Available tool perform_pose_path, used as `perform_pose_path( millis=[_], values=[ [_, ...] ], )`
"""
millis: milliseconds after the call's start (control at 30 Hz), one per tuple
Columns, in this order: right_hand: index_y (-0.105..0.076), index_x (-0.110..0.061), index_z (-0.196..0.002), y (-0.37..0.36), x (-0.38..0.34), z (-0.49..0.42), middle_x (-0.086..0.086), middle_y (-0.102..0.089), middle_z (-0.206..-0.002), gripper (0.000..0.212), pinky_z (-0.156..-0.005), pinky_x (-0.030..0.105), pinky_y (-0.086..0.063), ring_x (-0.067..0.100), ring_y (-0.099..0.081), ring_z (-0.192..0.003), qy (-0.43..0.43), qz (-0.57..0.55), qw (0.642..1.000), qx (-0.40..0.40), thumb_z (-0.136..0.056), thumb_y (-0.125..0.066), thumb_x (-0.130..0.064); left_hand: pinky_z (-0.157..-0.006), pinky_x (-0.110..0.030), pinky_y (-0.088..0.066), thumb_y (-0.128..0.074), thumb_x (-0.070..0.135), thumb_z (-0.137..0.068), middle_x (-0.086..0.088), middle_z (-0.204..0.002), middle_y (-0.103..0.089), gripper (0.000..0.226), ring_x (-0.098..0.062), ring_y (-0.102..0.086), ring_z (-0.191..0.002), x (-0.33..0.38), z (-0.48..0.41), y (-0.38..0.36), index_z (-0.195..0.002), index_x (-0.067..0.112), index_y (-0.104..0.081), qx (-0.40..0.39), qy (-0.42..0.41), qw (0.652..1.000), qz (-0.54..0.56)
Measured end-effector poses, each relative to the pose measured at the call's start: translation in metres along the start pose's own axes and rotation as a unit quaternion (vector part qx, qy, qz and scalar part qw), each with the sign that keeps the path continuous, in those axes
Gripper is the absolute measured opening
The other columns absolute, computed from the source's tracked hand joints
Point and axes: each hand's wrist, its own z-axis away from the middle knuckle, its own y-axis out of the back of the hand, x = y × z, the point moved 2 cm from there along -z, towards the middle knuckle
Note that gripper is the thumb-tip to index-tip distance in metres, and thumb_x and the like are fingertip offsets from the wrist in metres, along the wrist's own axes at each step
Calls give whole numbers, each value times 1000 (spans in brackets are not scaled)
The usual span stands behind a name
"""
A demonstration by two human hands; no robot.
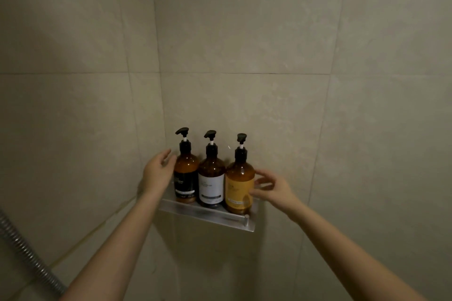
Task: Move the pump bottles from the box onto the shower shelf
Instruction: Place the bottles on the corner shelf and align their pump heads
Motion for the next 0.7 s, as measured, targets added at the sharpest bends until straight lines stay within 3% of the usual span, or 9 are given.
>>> perform_pose_path(
  millis=[133,233,533,700],
  values=[
    [-45,-22,-134,-19,6,-2,-4,-55,-106,70,-67,14,-48,12,-57,-94,20,2,999,45,-72,-78,-16,-99,-36,-40,-62,24,-87,-11,-136,-53,51,-26,-49,-124,-1,-5,-7,-134,10,-48,-83,16,995,51],
    [-47,-24,-132,-24,10,-5,-10,-53,-101,63,-67,15,-48,11,-58,-94,22,5,997,77,-76,-74,-14,-101,-38,-39,-62,21,-86,-12,-137,-51,51,-27,-48,-125,1,-4,-6,-134,9,-48,-89,24,994,66],
    [-52,-20,-130,-22,18,-12,-1,-62,-110,62,-82,32,-55,14,-60,-97,24,8,996,86,-74,-76,-12,-103,-39,-40,-62,17,-86,-13,-136,-52,51,-27,-48,-125,3,2,-6,-134,8,-47,-84,37,990,104],
    [-49,-28,-132,-26,20,-9,-7,-59,-107,61,-73,21,-51,10,-59,-96,22,-2,996,90,-77,-73,-17,-101,-39,-41,-62,18,-86,-14,-135,-53,51,-27,-49,-124,1,2,-7,-134,9,-47,-82,38,991,100]
  ],
)
